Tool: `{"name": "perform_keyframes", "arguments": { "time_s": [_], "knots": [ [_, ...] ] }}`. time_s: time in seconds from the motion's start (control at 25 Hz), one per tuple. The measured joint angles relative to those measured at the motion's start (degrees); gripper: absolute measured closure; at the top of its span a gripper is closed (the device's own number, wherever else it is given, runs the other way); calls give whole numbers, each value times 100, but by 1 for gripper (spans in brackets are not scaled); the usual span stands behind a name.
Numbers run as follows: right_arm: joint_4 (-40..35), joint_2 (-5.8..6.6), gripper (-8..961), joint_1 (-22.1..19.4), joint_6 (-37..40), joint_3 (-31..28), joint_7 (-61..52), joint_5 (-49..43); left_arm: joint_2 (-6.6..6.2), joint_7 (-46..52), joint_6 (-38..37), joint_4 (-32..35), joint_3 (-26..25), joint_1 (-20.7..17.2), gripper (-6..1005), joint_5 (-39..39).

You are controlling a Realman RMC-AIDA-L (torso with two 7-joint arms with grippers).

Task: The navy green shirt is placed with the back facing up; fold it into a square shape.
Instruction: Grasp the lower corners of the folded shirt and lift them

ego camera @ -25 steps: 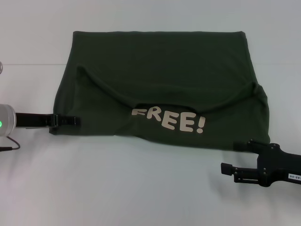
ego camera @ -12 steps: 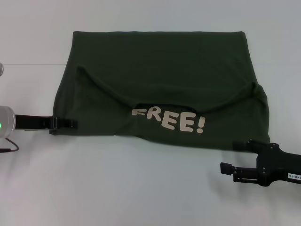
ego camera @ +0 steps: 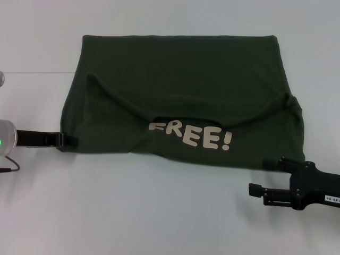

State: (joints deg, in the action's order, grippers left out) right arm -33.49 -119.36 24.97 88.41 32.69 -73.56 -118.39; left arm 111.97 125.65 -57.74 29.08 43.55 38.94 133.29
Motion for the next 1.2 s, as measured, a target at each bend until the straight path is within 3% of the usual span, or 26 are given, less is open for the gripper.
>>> {"name": "perform_keyframes", "arguments": {
  "time_s": [0.24,0.32,0.64,1.2],
  "knots": [
    [0,0,6,15,-14,0,0,0,18,-15,-49,1,23,17,865,24],
    [0,0,6,21,-17,0,-1,0,18,-21,-56,3,60,17,1000,24],
    [0,0,7,26,-25,0,-1,0,12,-32,-85,23,137,17,1001,23],
    [-50,29,6,26,26,0,-151,0,-148,292,-442,117,28,-91,1000,271]
  ]
}}
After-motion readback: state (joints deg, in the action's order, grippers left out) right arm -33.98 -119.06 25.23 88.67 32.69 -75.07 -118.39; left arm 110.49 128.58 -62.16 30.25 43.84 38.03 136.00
